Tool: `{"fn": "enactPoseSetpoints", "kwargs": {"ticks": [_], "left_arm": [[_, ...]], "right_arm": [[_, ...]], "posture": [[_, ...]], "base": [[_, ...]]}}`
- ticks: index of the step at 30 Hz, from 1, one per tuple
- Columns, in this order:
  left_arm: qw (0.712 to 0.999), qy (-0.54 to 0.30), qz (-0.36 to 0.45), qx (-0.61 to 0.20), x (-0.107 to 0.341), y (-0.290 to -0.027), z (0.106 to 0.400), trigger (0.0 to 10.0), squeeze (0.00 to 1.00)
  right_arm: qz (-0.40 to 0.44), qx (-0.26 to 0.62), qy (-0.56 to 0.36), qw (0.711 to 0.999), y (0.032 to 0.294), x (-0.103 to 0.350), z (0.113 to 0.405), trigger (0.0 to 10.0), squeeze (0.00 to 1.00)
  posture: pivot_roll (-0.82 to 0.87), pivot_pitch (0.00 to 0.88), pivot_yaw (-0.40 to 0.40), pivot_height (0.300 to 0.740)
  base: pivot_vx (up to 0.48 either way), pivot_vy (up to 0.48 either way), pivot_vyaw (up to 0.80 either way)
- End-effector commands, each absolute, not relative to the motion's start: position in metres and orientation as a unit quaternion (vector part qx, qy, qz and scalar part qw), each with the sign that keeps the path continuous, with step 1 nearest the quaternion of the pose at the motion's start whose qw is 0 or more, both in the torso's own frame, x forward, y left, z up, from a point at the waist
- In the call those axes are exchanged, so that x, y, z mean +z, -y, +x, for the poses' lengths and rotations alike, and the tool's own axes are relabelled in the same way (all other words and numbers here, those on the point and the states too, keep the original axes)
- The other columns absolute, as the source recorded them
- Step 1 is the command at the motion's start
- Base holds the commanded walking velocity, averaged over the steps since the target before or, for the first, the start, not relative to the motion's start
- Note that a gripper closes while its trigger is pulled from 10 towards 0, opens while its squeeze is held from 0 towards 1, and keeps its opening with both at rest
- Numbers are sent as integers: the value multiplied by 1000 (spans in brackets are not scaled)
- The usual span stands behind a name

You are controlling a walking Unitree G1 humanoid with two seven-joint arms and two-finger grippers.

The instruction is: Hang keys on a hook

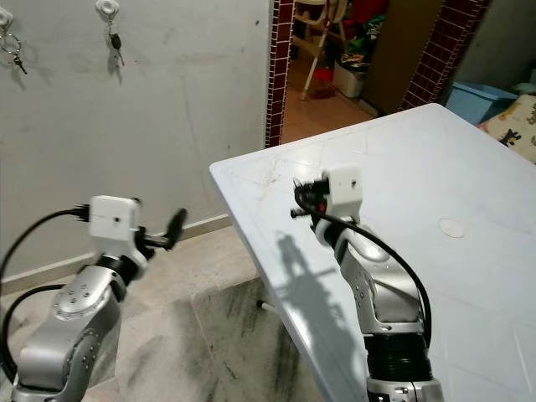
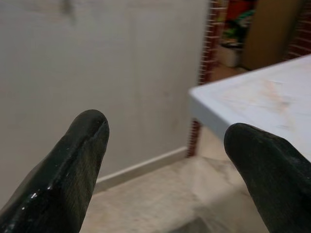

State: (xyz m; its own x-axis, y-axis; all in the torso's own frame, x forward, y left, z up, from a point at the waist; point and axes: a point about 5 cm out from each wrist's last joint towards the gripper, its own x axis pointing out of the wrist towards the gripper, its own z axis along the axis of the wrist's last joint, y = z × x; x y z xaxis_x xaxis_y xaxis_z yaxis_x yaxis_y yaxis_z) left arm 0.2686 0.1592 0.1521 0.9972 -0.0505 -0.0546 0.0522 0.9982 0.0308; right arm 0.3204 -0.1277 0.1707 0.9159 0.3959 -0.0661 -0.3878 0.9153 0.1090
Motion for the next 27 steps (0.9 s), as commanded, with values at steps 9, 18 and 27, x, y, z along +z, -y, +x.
{"fn": "enactPoseSetpoints", "kwargs": {"ticks": [9,18,27], "left_arm": [[1000,-2,4,20,158,-161,264,10000,0],[1000,-15,10,26,155,-166,271,10000,0],[999,-28,11,23,152,-168,270,10000,0]], "right_arm": [[46,186,-13,981,117,181,315,10000,0],[69,151,-19,986,116,177,318,10000,0],[107,53,-50,992,126,163,324,10000,0]], "posture": [[88,60,-34,740],[96,59,-16,740],[112,53,-4,740]], "base": [[0,0,178],[0,0,533],[0,-48,0]]}}
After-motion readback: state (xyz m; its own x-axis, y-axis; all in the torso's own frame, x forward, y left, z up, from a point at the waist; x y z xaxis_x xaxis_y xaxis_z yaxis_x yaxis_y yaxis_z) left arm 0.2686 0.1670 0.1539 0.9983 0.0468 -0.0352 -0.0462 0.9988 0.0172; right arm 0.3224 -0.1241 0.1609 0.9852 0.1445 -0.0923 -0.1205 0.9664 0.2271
